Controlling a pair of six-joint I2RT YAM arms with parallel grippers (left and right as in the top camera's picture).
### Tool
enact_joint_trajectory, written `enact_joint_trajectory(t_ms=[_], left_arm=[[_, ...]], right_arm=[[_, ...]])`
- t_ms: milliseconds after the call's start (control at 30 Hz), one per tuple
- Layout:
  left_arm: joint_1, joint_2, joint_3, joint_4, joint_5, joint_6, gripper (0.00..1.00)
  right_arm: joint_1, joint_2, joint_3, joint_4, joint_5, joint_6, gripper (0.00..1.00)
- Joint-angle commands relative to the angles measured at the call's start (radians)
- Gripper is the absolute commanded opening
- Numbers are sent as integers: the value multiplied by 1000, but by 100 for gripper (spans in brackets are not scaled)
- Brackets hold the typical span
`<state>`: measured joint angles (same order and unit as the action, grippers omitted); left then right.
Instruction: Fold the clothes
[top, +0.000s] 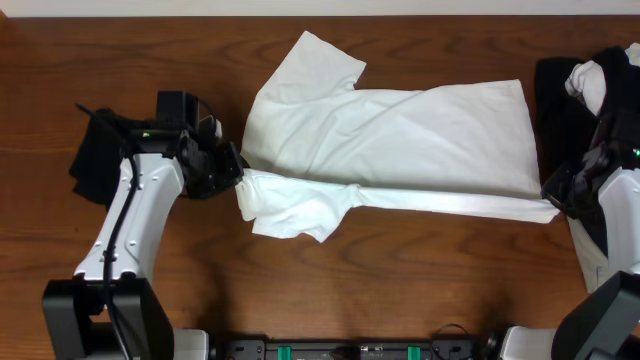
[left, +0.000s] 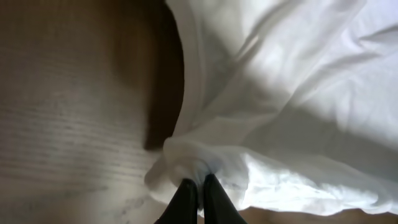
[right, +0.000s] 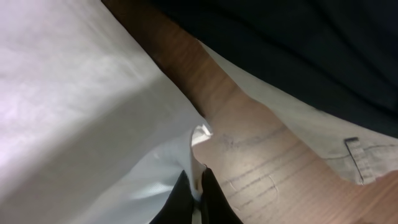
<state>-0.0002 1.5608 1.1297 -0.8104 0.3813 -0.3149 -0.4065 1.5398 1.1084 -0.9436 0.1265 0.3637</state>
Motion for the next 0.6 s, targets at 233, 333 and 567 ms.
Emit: enact_joint_trajectory(t_ms=[233,333,567], left_arm=[[5,7,-2,101,-62,-5,6],[5,10,-2,107,-89,-4,6],[3,32,-2,121,-106,-5,6]], right_arm=[[-12,96,-5,63,0,17,1],[-12,138,-5,90,-4,17,1],[-12,188,-5,134,-23,17,1]])
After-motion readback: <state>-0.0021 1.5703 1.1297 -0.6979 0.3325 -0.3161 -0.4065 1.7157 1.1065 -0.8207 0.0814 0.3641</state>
